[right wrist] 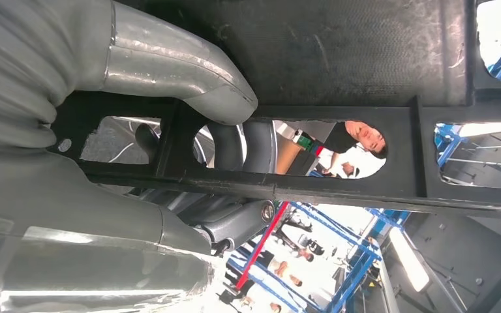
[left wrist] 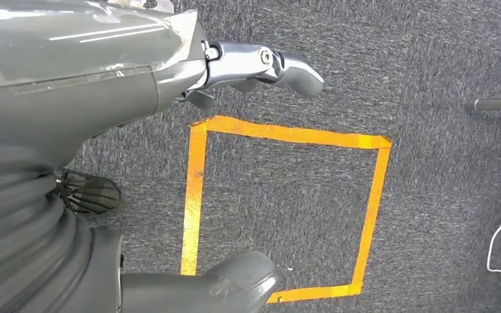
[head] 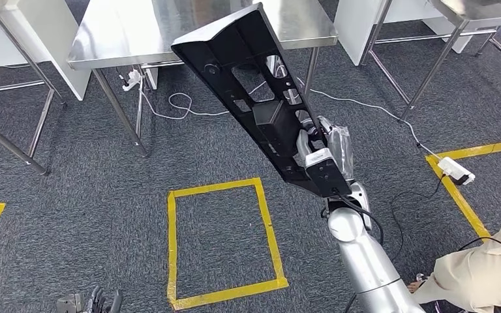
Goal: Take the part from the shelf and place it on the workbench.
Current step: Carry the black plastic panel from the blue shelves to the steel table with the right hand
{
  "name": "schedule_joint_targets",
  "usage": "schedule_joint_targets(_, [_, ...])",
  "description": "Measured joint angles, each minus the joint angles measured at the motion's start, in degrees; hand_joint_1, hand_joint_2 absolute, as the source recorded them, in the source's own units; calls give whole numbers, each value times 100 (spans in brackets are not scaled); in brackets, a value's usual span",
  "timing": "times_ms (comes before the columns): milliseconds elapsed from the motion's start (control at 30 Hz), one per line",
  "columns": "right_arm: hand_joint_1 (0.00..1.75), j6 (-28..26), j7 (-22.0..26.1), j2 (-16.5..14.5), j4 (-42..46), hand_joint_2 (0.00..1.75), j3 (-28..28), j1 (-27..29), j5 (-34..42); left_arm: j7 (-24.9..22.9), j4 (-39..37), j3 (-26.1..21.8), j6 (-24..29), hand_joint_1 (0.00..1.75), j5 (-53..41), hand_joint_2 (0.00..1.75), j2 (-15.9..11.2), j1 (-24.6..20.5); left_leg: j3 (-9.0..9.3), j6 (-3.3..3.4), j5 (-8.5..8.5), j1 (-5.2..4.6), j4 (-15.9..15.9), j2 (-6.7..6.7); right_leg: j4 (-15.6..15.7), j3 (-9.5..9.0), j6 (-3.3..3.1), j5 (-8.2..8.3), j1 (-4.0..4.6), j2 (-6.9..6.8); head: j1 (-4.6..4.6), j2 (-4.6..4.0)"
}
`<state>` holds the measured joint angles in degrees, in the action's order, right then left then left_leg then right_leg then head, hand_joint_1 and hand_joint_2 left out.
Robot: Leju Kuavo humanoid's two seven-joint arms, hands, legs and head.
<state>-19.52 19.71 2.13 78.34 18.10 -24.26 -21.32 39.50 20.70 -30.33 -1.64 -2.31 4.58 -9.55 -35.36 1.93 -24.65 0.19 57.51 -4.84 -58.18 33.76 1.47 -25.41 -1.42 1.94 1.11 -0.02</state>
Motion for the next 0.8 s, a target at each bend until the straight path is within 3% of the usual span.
schedule_joint_targets(100, [175, -1, -5, -8, -13, 175, 1, -35, 5, -14, 1, -11, -7, 0, 7, 175, 1, -15, 129, 110, 23, 16, -131, 17, -174, 54, 69, -40, 52, -36, -16, 0])
schedule_joint_targets(200, [175, -1, -5, -9, -32, 175, 2, -82, 12, -33, -1, -16, -10, 0, 20, 175, 3, -18, 188, 135, 33, 36, -166, 59, -1001, 498, 59, -431, 37, -97, -42, -1])
schedule_joint_targets(267, [175, -2, -7, -5, -58, 175, 1, -68, 19, -53, -5, -19, -10, 0, 26, 175, 8, -15, 192, 119, 22, 41, -156, 71, -1433, 759, 123, -562, 2, -108, -41, -1])
schedule_joint_targets(300, [175, -3, -8, 0, -71, 175, 1, -63, 21, -63, -9, -20, -10, 0, 28, 175, 14, -14, 195, 99, 8, 52, -143, 68, -1375, 756, 173, -509, -23, -115, -44, -1])
schedule_joint_targets(367, [175, -4, -10, 9, -85, 175, -1, -71, 20, -86, -20, -22, -9, 0, 30, 175, 26, -14, 199, 15, -51, 90, -78, 58, -724, 488, 296, -213, -91, -122, -46, -1])
schedule_joint_targets(400, [175, -6, -15, 10, -90, 175, 2, -78, 17, -97, -25, -23, -7, 0, 30, 175, 26, -18, 190, -40, -90, 101, -30, 53, -409, 371, 324, -111, -99, -101, -55, -1])
schedule_joint_targets(467, [175, -13, -27, 9, -97, 175, 6, -83, 9, -110, -31, -24, -4, 0, 28, 175, 27, -30, 143, -142, -168, 96, 57, 45, -128, 249, 243, -47, -93, -68, -61, -1])
schedule_joint_targets(533, [175, -22, -41, 9, -99, 175, 5, -67, 2, -120, -37, -25, -2, 0, 27, 175, 32, -33, 116, -189, -204, 98, 97, 37, -162, 230, 72, -62, -83, -78, -43, -1])
schedule_joint_targets(600, [175, -26, -44, 11, -94, 175, 1, -59, -1, -125, -41, -25, -2, 0, 25, 175, 37, -35, 78, -223, -240, 114, 232, 164, -160, 182, -9, -58, -88, -98, -26, -1])
schedule_joint_targets(633, [175, -27, -42, 12, -90, 175, 0, -59, -2, -126, -42, -25, -2, 0, 22, 175, 37, -42, -21, -245, -297, 120, 428, 261, -157, 147, -38, -67, -85, -105, -24, -1])
schedule_joint_targets(700, [175, -33, -39, 17, -85, 175, -1, -35, -5, -127, -42, -25, -2, 0, 8, 175, 40, -48, -422, -284, -505, 118, 1107, 429, -154, 93, -103, -114, -53, -128, -19, -1])
schedule_joint_targets(767, [175, -49, -39, 27, -83, 175, 0, 29, -5, -128, -42, -25, -5, 0, -10, 175, 43, -32, -855, -282, -647, 117, 1672, 465, -154, 46, -159, -165, -13, -151, -20, -1])
schedule_joint_targets(800, [175, -58, -39, 32, -76, 175, -1, 63, -5, -129, -42, -25, -7, 0, -16, 175, 44, -25, -953, -258, -583, 111, 1703, 468, -154, 15, -175, -193, 7, -158, -21, -1])
